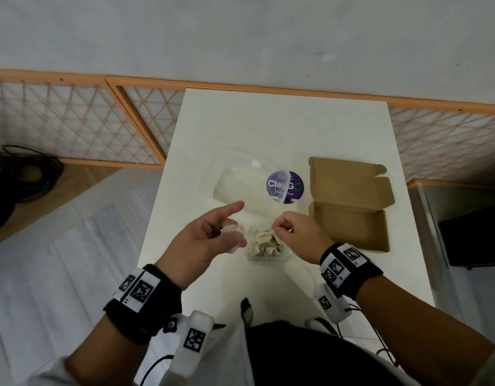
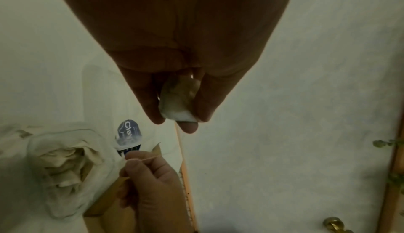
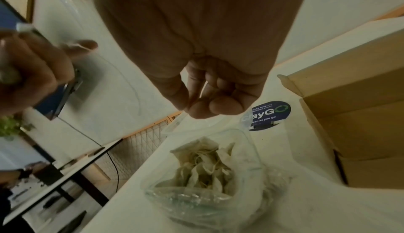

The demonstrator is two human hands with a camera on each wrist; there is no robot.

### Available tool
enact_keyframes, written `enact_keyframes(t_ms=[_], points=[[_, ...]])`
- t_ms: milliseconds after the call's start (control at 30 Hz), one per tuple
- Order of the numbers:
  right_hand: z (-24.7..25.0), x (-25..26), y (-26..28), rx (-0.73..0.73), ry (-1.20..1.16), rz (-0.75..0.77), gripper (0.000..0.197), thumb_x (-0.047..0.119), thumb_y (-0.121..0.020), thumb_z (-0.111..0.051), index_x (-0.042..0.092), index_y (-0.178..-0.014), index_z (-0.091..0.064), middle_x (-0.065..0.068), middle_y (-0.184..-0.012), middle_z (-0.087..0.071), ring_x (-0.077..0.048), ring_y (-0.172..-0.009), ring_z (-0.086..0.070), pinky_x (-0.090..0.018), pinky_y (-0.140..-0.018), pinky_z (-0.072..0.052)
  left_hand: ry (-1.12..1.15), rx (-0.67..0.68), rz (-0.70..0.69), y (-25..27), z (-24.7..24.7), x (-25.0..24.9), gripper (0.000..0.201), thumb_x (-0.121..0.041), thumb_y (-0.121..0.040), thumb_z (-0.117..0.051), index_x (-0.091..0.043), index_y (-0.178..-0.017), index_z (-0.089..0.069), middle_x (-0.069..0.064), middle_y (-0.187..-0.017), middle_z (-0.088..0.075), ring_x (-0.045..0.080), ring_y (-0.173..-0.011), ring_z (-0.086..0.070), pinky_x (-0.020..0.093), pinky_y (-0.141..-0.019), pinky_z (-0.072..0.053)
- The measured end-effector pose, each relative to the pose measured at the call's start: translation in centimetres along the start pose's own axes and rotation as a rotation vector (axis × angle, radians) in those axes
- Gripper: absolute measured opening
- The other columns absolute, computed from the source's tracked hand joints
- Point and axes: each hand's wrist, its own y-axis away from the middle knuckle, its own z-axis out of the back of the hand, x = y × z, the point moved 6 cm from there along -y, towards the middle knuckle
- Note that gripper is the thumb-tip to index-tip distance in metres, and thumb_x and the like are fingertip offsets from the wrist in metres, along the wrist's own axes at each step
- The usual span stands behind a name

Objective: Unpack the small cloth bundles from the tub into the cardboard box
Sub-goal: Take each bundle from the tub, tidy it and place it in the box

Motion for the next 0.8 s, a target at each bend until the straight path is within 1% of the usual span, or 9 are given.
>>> enact_keyframes(t_ms=[100, 133, 200, 267, 333, 533, 600, 700, 800], points=[[-0.2, -0.1, -0.2, 0.02, 0.115, 0.016, 0.017, 0.026, -0.101, -0.061, 0.026, -0.117, -0.065, 0.009, -0.101, -0.065, -0.004, -0.082, -0.058, -0.026, -0.074, -0.046, -0.059, -0.037, -0.006, 0.5, 0.3, -0.9, 0.031, -0.006, -0.092, -0.07, -0.015, -0.121, -0.075, 0.011, -0.094, -0.077, 0.02, -0.096, -0.071, 0.021, -0.086, -0.055], [-0.4, -0.1, -0.2, 0.035, 0.167, 0.036, 0.022, 0.026, -0.101, -0.061, 0.027, -0.123, -0.063, 0.008, -0.103, -0.062, -0.002, -0.08, -0.055, -0.026, -0.074, -0.044, -0.069, -0.047, -0.016, 0.7, 0.3, -1.2, 0.026, -0.007, -0.092, -0.071, -0.015, -0.116, -0.077, 0.012, -0.096, -0.078, 0.021, -0.098, -0.072, 0.021, -0.086, -0.056], [-0.8, 0.1, -0.2, 0.066, 0.264, 0.074, 0.034, 0.025, -0.099, -0.062, 0.028, -0.133, -0.058, 0.005, -0.113, -0.057, -0.001, -0.079, -0.053, -0.026, -0.078, -0.044, -0.048, -0.071, -0.042, 0.8, 0.3, -1.7, 0.021, -0.011, -0.087, -0.075, -0.016, -0.106, -0.081, 0.013, -0.098, -0.078, 0.023, -0.098, -0.071, 0.024, -0.089, -0.056], [-1.5, 0.1, -0.2, 0.088, 0.353, 0.108, 0.044, 0.027, -0.098, -0.063, 0.03, -0.14, -0.051, 0.003, -0.125, -0.051, -0.008, -0.093, -0.06, -0.03, -0.081, -0.05, -0.006, -0.098, -0.071, 0.8, 0.4, -2.2, 0.015, -0.017, -0.08, -0.078, -0.019, -0.095, -0.082, 0.013, -0.098, -0.078, 0.025, -0.098, -0.07, 0.033, -0.094, -0.055], [-2.1, -0.2, -0.3, 0.081, 0.422, 0.149, 0.046, 0.031, -0.099, -0.063, 0.031, -0.142, -0.048, 0.003, -0.129, -0.05, -0.016, -0.104, -0.062, -0.031, -0.08, -0.054, 0.057, -0.112, -0.093, 0.9, 0.6, -2.8, 0.01, -0.016, -0.079, -0.082, -0.02, -0.088, -0.082, 0.008, -0.093, -0.078, 0.027, -0.098, -0.071, 0.04, -0.098, -0.054], [-2.6, -0.1, -0.9, -0.023, 0.433, 0.219, 0.021, 0.03, -0.1, -0.064, 0.026, -0.121, -0.065, 0.004, -0.118, -0.051, -0.012, -0.086, -0.055, -0.024, -0.074, -0.044, 0.105, -0.116, -0.152, 0.8, 1.0, -3.9, 0.01, -0.01, -0.078, -0.082, -0.017, -0.081, -0.076, 0.009, -0.092, -0.075, 0.021, -0.085, -0.07, 0.028, -0.082, -0.058], [-2.7, 0.0, -1.0, -0.038, 0.447, 0.251, 0.014, 0.032, -0.101, -0.064, 0.024, -0.111, -0.068, 0.003, -0.114, -0.053, -0.014, -0.085, -0.056, -0.024, -0.072, -0.044, 0.07, -0.143, -0.141, 0.9, 1.2, -3.8, 0.012, -0.01, -0.076, -0.087, -0.016, -0.081, -0.077, 0.007, -0.093, -0.075, 0.02, -0.084, -0.07, 0.027, -0.082, -0.057], [-2.1, 0.5, -0.7, -0.059, 0.386, 0.259, 0.009, 0.03, -0.1, -0.066, 0.022, -0.103, -0.068, 0.005, -0.112, -0.053, -0.012, -0.084, -0.057, -0.019, -0.07, -0.041, 0.004, -0.187, -0.119, 1.0, 1.7, -3.2, 0.01, -0.013, -0.078, -0.081, -0.01, -0.087, -0.077, 0.009, -0.096, -0.076, 0.018, -0.089, -0.07, 0.026, -0.089, -0.057], [-0.6, 1.5, 0.0, -0.097, 0.238, 0.205, 0.005, 0.027, -0.098, -0.064, 0.025, -0.094, -0.063, 0.01, -0.106, -0.057, -0.005, -0.075, -0.055, -0.022, -0.067, -0.044, -0.125, -0.242, -0.105, 0.9, 2.3, -2.4, 0.007, -0.009, -0.084, -0.081, -0.007, -0.089, -0.076, 0.001, -0.112, -0.076, 0.01, -0.101, -0.071, 0.019, -0.088, -0.055]])
